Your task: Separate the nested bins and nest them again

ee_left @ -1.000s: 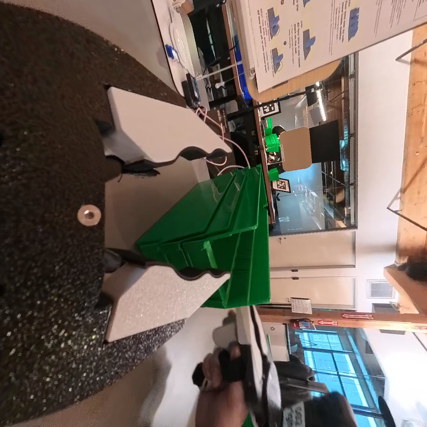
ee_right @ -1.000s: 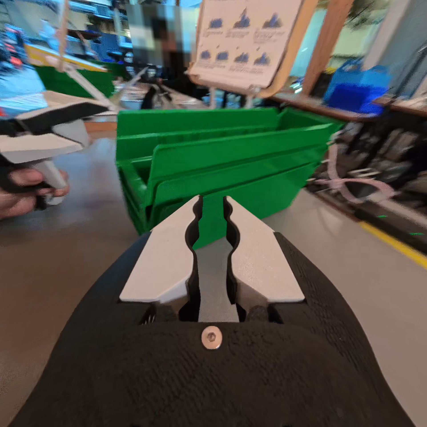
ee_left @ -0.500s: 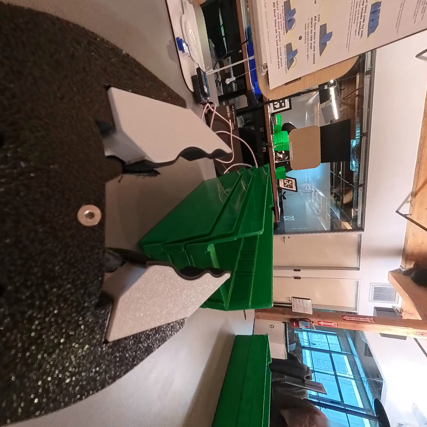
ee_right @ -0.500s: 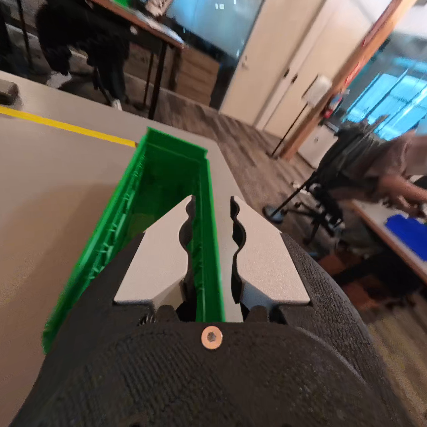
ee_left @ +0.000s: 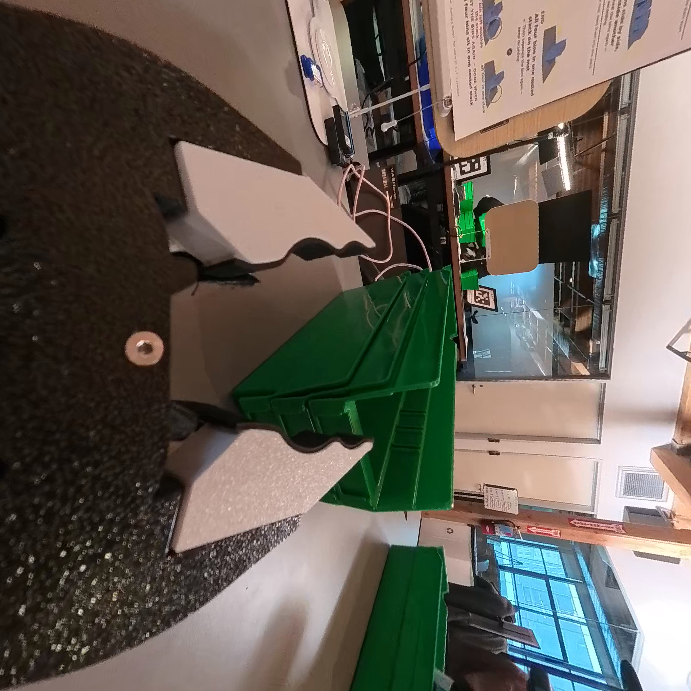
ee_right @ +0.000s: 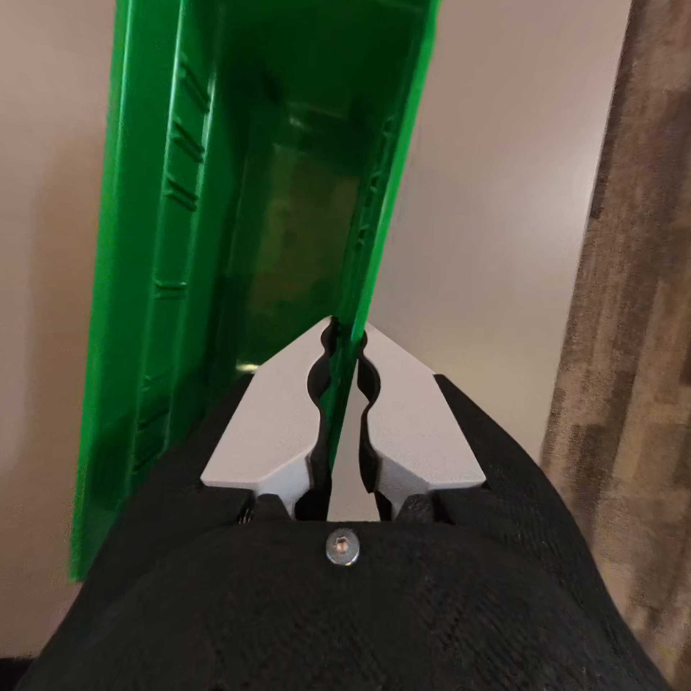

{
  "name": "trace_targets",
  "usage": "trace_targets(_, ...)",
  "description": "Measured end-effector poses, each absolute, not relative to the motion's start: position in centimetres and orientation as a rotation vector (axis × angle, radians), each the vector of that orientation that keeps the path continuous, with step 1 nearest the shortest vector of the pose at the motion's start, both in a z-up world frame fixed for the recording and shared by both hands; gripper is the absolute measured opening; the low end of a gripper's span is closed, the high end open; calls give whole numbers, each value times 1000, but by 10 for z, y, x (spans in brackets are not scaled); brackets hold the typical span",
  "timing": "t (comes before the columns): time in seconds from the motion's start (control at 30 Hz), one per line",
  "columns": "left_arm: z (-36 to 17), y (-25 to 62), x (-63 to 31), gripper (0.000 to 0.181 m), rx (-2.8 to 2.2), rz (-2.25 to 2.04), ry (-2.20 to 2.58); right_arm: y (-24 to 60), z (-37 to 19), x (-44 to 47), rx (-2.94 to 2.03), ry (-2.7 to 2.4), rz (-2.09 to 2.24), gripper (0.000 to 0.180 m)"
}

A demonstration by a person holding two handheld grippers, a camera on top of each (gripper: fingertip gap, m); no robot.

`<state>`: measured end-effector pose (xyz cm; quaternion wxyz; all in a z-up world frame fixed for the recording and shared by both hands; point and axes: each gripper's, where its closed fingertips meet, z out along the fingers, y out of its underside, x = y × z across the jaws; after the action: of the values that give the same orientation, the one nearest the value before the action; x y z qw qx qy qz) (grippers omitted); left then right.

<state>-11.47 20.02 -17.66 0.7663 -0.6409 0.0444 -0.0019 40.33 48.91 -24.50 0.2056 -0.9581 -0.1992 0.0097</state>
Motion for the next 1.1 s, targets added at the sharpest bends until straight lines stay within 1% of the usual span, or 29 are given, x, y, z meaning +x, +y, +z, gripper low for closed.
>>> trace_targets(0.1, -178, 200, -115, 92, -1398, -13, 88, 488, -233, 386, -2696, -461, 228, 4)
trace_targets(0.2, -177, 200, -115, 91, -1397, -25, 83, 487, -212, 381, -2722, -476, 172, 3)
trace_targets(0.3, -178, 201, -116, 90, -1404, -35, 80, 482, -173, 352, -2707, -506, 208, 3)
trace_targets(0.43, -186, 204, -101, 89, -1452, -186, 109, 466, -105, 272, -2602, -630, 368, 4)
trace_targets(0.57, -202, 210, -81, 104, -1555, -411, 116, 440, -46, 175, -2463, -776, 492, 3)
trace_targets(0.63, -207, 211, -69, 107, -1590, -494, 140, 424, -29, 126, -2422, -839, 575, 3)
trace_targets(0.7, -208, 210, -47, 106, -1614, -598, 199, 406, -24, 82, -2422, -888, 666, 3)
trace_targets(0.73, -211, 211, -39, 115, -1645, -592, 218, 397, -25, 63, -2436, -910, 705, 2)
trace_targets(0.8, -217, 210, -24, 115, -1681, -534, 314, 382, -33, 34, -2483, -955, 721, 2)
trace_targets(0.9, -222, 206, 0, 112, -1688, -551, 386, 374, -47, 8, -2526, -981, 627, 3)
trace_targets(1.0, -222, 207, -6, 109, -1673, -456, 372, 377, -59, -4, -2555, -958, 583, 4)
trace_targets(1.1, -205, 207, -32, 104, -1590, -375, 290, 386, -71, -12, -2576, -851, 631, 4)
